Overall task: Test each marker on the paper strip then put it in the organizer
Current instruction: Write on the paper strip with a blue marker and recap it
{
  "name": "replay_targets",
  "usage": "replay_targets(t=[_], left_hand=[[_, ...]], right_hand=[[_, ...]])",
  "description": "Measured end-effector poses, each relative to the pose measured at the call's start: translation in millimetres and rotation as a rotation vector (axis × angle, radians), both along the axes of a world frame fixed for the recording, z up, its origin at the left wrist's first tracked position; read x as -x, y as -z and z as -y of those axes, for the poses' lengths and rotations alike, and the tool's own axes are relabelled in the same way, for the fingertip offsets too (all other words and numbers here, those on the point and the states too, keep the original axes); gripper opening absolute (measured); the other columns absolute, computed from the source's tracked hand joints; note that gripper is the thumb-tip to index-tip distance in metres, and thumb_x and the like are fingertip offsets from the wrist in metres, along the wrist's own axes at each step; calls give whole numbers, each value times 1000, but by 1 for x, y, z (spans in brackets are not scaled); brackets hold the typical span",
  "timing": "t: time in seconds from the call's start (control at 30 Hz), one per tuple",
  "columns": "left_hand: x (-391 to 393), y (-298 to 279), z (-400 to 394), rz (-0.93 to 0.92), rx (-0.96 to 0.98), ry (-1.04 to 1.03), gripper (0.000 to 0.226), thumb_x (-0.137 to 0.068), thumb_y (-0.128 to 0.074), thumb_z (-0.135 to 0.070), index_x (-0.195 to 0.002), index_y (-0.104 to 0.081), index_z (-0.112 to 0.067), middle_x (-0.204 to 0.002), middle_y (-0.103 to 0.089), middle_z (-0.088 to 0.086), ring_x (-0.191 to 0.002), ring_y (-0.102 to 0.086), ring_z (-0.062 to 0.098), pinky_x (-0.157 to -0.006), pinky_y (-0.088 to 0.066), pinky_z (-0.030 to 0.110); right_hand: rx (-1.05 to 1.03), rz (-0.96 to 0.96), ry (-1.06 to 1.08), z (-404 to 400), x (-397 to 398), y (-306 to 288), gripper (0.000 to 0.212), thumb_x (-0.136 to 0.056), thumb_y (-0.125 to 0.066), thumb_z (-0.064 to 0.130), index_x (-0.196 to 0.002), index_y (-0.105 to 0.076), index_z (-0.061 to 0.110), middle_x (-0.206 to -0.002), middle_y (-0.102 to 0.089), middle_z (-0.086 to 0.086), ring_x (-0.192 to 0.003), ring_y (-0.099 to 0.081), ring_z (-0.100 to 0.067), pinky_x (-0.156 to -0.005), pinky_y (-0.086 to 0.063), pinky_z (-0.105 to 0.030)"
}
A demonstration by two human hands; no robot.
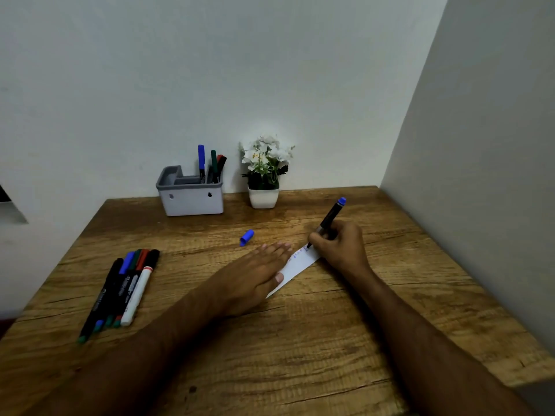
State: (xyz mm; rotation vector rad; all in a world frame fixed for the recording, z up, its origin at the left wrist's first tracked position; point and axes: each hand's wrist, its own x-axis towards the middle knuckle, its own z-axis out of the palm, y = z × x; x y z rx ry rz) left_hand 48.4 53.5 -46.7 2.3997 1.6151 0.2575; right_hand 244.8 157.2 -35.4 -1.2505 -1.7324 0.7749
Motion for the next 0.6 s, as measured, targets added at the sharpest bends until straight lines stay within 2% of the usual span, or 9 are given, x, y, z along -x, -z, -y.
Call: replay_targets(t=[0.27, 0.43, 0.6], left_hand=[[1, 3, -1, 1, 2, 1, 57, -108, -19, -41, -159, 2, -27, -165, 7, -15, -145, 16, -9, -112, 16, 9], [2, 5, -3, -5, -4, 1, 57, -108, -18, -42, -159, 1, -27, -165, 7, -14, -145, 16, -10, -111, 16, 9], [3, 7, -4, -4, -12, 5, 57, -108, -19, -42, -159, 1, -26, -165, 6, -14, -146, 15, -9, -113, 14, 11]], right_hand=[[15, -29, 22, -2, -1, 1, 3, -82, -76, 14, -80, -76, 13, -76, -74, -3, -67, -65, -11, -64, -54, -30], [1, -14, 22, -3, -1, 2, 5, -82, -77, 15, -79, -75, 13, -73, -72, -2, -61, -60, -5, -57, -47, -20], [4, -36, 31, -5, -1, 3, 5, -82, -76, 15, -80, -76, 11, -73, -72, -2, -63, -61, -8, -59, -48, -23]])
